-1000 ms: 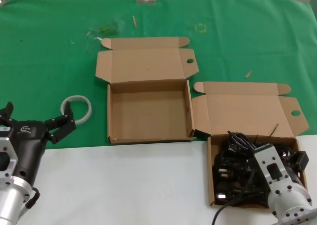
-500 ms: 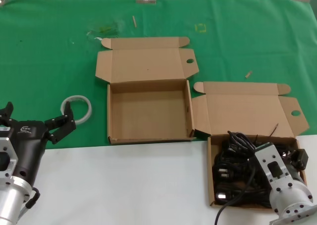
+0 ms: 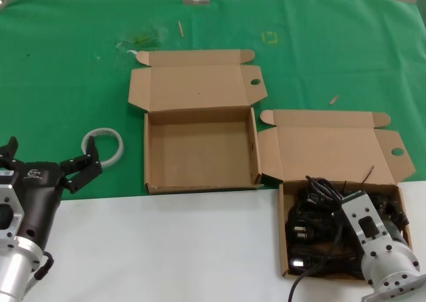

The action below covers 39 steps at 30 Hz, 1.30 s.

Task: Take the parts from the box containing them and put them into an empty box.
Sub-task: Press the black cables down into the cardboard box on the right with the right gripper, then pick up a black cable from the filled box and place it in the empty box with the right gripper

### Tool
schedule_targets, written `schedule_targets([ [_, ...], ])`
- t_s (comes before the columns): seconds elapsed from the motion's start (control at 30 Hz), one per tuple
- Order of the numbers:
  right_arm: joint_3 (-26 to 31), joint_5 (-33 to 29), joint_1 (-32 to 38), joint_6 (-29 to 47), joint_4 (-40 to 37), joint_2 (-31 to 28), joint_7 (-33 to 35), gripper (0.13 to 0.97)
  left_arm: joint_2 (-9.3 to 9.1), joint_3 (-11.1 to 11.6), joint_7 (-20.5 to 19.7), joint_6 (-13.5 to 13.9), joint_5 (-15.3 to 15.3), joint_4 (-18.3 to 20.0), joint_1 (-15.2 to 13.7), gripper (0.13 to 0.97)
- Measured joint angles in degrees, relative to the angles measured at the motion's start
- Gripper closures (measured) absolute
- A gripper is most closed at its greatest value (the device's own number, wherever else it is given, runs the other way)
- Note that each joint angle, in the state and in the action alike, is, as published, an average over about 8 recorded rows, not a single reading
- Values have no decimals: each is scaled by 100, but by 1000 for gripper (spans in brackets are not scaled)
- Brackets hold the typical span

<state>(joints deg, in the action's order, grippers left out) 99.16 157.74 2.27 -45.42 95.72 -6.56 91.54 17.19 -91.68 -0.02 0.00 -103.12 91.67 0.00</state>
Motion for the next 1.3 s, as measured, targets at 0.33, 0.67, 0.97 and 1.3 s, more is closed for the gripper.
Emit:
schedule_targets([
  [0.33,-13,0,-22,20,15,3,-34,686,0,0,0,0,0,0,0,132],
  [0.67,-34,0,-72,-45,127,7,-34,817,0,0,0,0,0,0,0,132],
  [0.97,11,0,-72,-366,547,7,126,885,0,0,0,0,0,0,0,132],
  [1.3,485,0,225,-952,1201,6,297,894,0,0,0,0,0,0,0,132],
])
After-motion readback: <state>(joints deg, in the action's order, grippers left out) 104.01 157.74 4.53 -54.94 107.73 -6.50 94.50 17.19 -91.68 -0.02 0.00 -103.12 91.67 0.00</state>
